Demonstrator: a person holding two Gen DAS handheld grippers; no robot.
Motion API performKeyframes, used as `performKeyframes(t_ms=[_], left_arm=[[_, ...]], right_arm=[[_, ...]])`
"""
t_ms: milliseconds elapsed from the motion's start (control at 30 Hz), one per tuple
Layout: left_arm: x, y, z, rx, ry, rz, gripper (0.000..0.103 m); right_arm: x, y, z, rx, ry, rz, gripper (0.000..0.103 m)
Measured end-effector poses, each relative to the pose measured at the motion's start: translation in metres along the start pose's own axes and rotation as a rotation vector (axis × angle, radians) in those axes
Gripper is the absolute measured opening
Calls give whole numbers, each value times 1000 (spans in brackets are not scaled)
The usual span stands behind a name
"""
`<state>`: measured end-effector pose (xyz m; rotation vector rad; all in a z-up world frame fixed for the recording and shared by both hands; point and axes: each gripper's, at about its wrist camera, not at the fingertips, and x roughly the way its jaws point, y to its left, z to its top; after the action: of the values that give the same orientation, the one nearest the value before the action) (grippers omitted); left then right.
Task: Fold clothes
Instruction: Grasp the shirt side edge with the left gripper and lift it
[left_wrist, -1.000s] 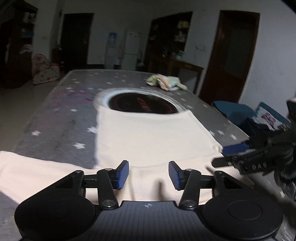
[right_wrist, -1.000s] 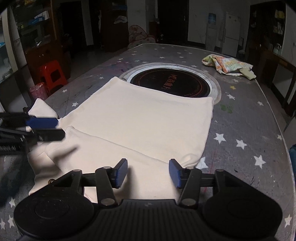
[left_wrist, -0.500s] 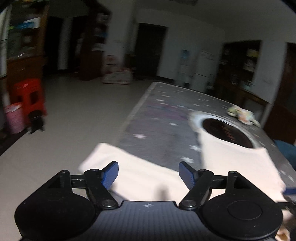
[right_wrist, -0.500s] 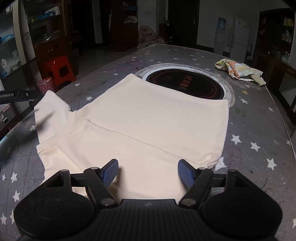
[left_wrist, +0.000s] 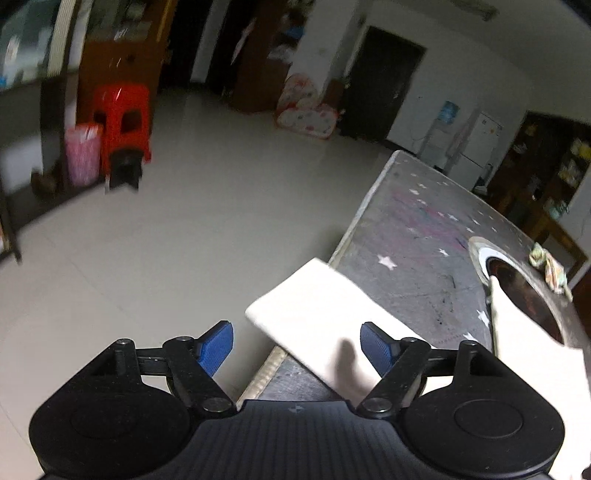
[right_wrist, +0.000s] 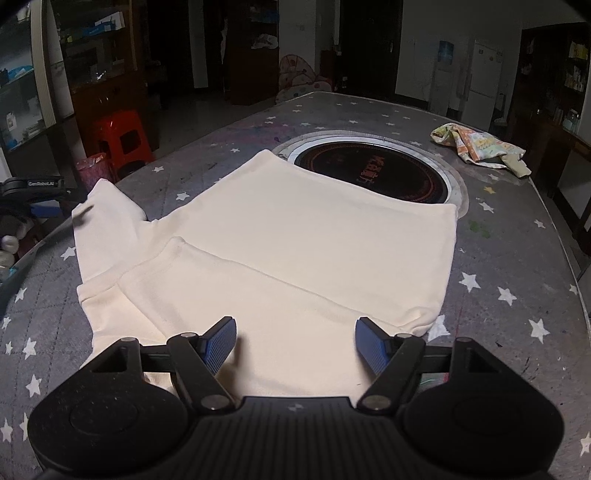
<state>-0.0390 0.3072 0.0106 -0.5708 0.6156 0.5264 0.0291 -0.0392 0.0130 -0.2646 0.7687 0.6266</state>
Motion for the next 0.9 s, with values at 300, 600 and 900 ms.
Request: performKeyframes(t_ms=[300,600,900], left_arm=[[5,23,-1,-158,27,-95,44],[-21,13,7,-156,-117,-132,4],[-73,-66,12,-13,-176,-417,4]], right_arm=[[-11,-2,-1,10,-28,-13,73],[-20,-4,-4,22,-53,-23,73],[-32,-13,-7,58,-80,-41,73]])
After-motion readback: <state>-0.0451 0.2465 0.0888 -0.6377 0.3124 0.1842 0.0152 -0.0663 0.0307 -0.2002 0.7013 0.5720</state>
